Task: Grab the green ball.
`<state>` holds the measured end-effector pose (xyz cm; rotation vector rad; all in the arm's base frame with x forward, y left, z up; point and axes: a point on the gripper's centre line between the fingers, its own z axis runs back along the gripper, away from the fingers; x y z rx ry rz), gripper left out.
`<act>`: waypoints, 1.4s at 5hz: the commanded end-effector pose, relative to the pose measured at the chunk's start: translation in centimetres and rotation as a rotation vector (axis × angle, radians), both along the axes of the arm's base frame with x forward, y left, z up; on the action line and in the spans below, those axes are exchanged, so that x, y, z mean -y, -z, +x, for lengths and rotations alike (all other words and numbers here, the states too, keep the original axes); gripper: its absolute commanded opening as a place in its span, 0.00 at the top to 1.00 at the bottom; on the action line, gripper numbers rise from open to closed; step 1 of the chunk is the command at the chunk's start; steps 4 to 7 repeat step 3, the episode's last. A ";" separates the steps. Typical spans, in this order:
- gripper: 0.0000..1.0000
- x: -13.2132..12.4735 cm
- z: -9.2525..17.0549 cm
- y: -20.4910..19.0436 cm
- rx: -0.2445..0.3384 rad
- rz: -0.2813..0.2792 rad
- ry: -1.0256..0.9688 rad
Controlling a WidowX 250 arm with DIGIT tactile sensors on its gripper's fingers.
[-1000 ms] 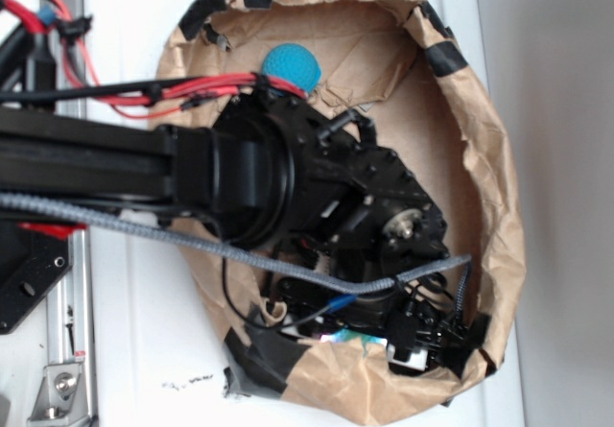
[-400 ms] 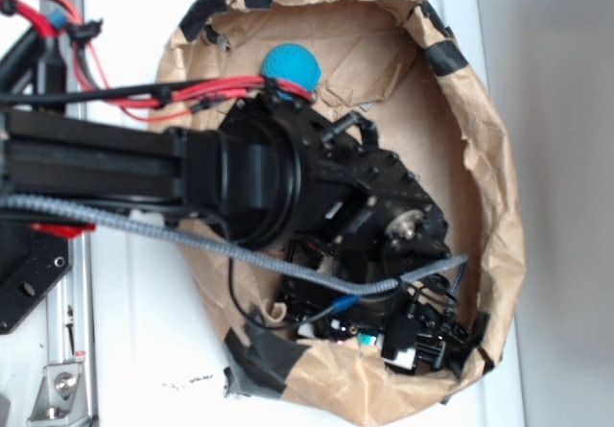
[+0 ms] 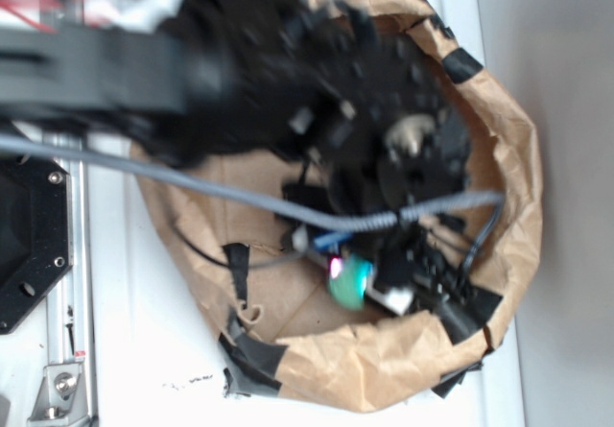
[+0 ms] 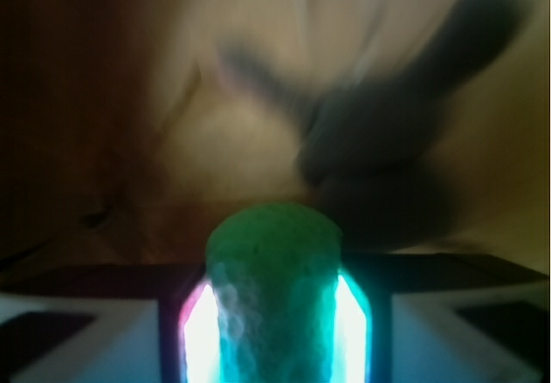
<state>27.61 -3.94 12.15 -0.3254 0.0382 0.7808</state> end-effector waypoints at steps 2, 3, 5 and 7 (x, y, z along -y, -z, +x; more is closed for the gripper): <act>1.00 -4.5 -0.9 -10.1 0.219 0.357 0.191; 1.00 -4.4 -0.6 -8.6 0.196 0.356 0.235; 1.00 -4.4 -0.6 -8.6 0.196 0.356 0.235; 1.00 -4.4 -0.6 -8.6 0.196 0.356 0.235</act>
